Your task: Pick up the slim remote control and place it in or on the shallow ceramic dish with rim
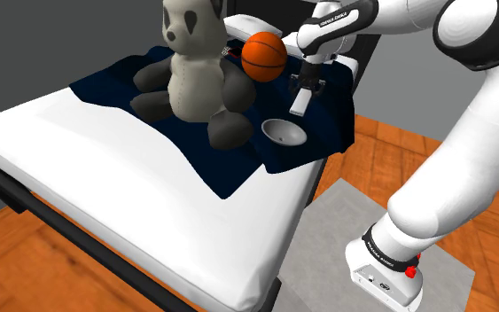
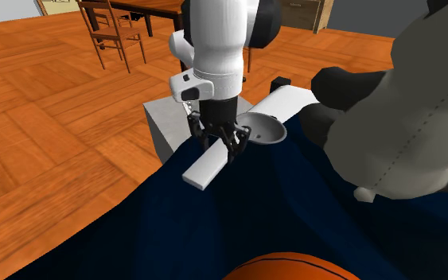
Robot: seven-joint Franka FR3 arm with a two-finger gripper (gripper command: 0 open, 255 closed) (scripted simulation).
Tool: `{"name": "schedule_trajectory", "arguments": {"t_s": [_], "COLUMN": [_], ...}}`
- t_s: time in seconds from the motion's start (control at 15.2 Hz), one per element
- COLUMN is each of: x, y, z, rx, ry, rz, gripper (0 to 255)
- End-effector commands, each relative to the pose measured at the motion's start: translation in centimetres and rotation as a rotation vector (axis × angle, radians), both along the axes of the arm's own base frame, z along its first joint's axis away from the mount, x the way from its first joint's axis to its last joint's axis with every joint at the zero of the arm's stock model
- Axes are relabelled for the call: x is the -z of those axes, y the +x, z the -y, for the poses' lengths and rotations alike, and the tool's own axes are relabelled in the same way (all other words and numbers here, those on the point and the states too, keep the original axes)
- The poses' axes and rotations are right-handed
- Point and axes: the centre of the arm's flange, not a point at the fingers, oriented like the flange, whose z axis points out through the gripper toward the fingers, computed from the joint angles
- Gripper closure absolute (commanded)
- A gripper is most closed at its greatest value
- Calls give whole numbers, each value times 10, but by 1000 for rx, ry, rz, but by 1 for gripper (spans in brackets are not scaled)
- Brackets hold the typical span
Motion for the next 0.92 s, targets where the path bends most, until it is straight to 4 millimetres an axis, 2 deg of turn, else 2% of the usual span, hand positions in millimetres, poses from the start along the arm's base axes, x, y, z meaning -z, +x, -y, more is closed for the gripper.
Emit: {"name": "schedule_trajectory", "arguments": {"t_s": [0.0,0.46,0.53,0.86], "x": [-11,-48,-48,-50], "y": [0,0,0,-24], "z": [0,0,0,-61], "rx": [0,0,0,0], "ry": [0,0,0,0], "rz": [0,0,0,0], "gripper": [255,255,255,255]}}
